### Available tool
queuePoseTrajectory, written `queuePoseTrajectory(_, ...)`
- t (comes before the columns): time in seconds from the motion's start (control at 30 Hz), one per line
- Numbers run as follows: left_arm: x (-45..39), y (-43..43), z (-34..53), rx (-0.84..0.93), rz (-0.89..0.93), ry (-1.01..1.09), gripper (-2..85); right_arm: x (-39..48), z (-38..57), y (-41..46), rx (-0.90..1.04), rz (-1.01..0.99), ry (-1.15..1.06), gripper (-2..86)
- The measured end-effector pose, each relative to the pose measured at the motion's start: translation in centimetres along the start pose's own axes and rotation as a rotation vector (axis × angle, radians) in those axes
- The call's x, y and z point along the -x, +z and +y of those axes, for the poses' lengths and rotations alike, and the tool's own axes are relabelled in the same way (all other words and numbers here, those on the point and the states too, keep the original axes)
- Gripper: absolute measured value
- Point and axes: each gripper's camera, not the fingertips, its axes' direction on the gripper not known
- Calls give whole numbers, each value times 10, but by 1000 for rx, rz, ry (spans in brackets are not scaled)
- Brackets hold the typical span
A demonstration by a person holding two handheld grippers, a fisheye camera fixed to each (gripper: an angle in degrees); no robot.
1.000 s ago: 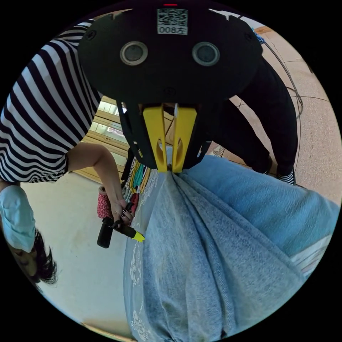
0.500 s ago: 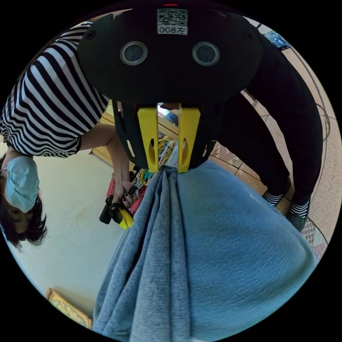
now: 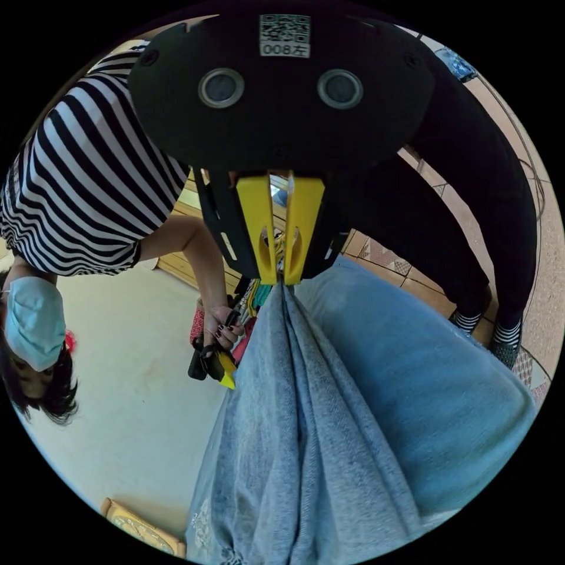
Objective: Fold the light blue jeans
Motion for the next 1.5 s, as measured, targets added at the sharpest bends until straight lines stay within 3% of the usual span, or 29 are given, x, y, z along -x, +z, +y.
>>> queuePoseTrajectory(0.23, -22, 14, 31, 68, 68, 22, 27, -27, 28, -17, -29, -34, 95, 28)
queuePoseTrajectory(0.43, -52, -26, 56, 35, 105, 133, 27, -19, 3, -11, -40, -149, -72, 26)
queuePoseTrajectory(0.6, -87, -85, 74, -49, 160, 297, 26, -17, -43, 13, -54, -255, -245, 26)
queuePoseTrajectory(0.9, -107, -198, 84, -315, 110, 505, 27, -52, -151, 99, -63, -367, -354, 25)
queuePoseTrajectory(1.27, -91, -267, 94, -525, 52, 514, 29, -115, -232, 193, -15, -275, -296, 26)
queuePoseTrajectory(1.5, -68, -287, 93, -622, 58, 400, 33, -172, -269, 258, 29, -188, -148, 47)
